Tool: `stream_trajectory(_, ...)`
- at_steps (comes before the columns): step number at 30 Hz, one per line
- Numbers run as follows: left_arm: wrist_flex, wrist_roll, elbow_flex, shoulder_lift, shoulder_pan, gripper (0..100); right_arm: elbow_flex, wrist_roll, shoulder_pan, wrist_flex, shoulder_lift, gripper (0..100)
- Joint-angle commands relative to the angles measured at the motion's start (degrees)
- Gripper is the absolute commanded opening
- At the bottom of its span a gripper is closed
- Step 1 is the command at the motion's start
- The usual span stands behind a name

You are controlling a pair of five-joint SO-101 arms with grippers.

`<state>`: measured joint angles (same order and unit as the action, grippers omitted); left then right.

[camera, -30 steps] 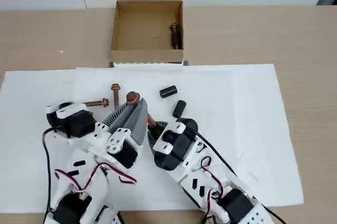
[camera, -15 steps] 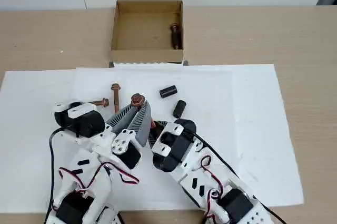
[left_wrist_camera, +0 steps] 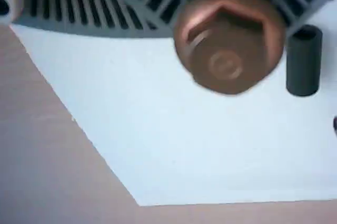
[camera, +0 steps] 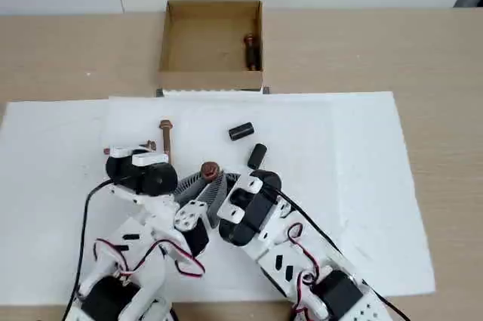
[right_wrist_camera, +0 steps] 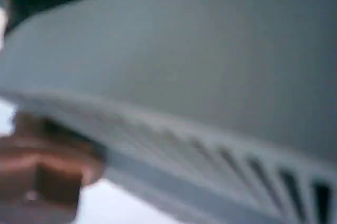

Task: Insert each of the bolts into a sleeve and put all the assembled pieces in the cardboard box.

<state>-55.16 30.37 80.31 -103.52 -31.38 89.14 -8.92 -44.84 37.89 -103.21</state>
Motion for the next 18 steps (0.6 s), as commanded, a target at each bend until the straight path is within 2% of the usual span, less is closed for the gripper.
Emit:
stream_trajectory(1, -3.0, -0.3, 0.1, -0.6, -1.1, 0, -2.9, -0.5, 0.4, -1.9, -0.7, 0.3)
stream_trajectory(7, -3.2, -0.9, 0.0, -0.6, -0.7, 3, -2.9, -0.5, 0.4, -1.9, -0.7, 0.3)
stream_trajectory(13, -3.1, -3.5, -0.3, -0.6, -0.5, 21, -2.6, -0.5, 0.4, -1.9, -0.7, 0.3)
stream_trajectory(18, -3.1, -3.6, -2.4, -0.5, -0.5, 22, -2.5, -0.5, 0.4, -1.6, -0.7, 0.3)
